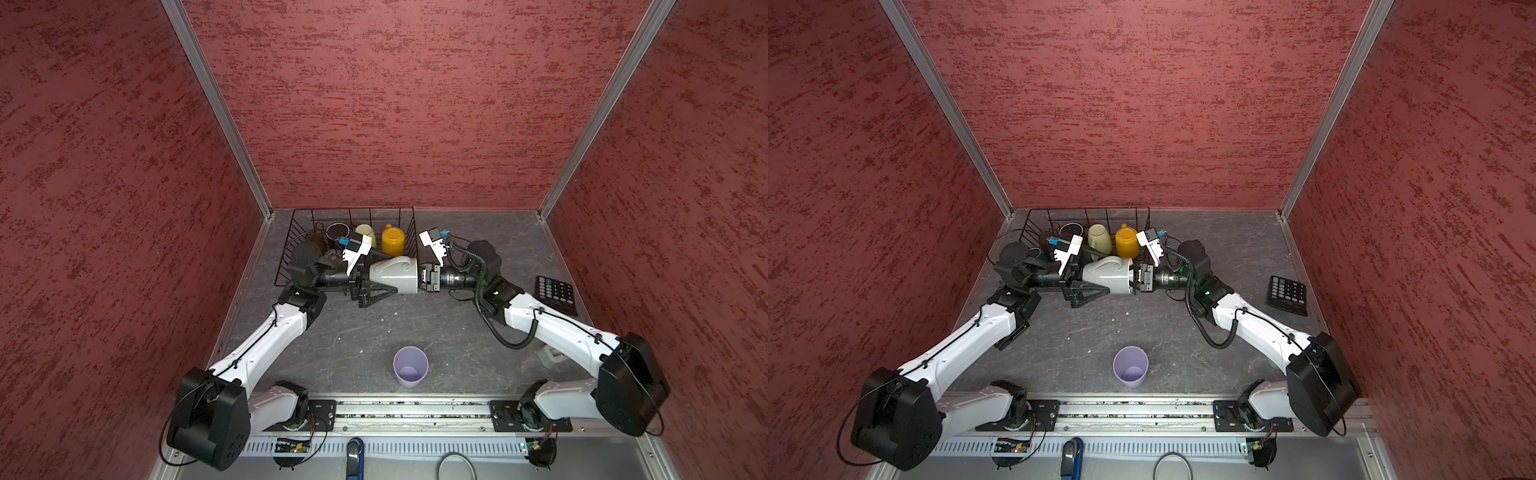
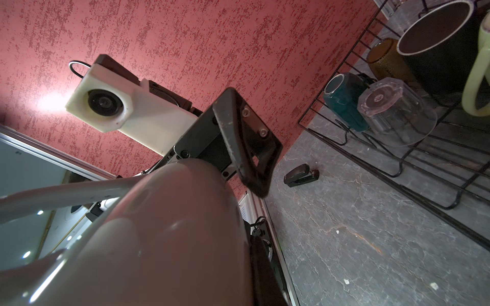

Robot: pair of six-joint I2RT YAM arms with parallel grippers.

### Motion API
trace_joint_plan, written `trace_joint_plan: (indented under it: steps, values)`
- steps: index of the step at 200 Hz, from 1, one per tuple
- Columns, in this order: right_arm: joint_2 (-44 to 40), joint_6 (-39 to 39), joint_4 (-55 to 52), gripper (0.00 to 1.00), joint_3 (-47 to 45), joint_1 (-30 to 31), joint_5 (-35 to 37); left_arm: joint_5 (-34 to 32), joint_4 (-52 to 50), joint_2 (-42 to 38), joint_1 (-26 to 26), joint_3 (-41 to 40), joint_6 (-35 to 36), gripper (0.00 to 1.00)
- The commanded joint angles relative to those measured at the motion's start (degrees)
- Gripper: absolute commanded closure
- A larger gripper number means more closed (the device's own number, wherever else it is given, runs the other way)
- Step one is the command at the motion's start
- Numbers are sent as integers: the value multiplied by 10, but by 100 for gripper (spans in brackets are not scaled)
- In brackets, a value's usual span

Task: Load cups into a dish rack
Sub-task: Place the cup upside down at the dish rack.

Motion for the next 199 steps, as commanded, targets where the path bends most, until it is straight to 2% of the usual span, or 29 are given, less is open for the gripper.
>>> trace_joint_plan:
  steps: [1, 59, 126, 139, 156, 174, 199]
  values:
    - [0, 20, 73, 100, 12, 3, -13, 11, 12, -4, -5, -6, -2, 1]
    - [14, 32, 91, 100, 8, 5, -15, 15, 7, -5, -5, -3, 0, 11]
    - [16, 41, 108, 100, -1, 6, -12, 15, -81, -1, -5, 28, 19, 35]
    - [18, 43, 110, 100, -1, 6, -12, 15, -86, -1, -5, 31, 19, 43]
    - [18, 43, 110, 100, -1, 6, -11, 13, -96, -2, -4, 34, 19, 61]
    - [17, 43, 108, 100, -1, 6, -8, 11, -97, -2, -2, 35, 17, 72]
    - [14, 41, 103, 92, -2, 6, -3, 6, -96, -6, 4, 35, 12, 88]
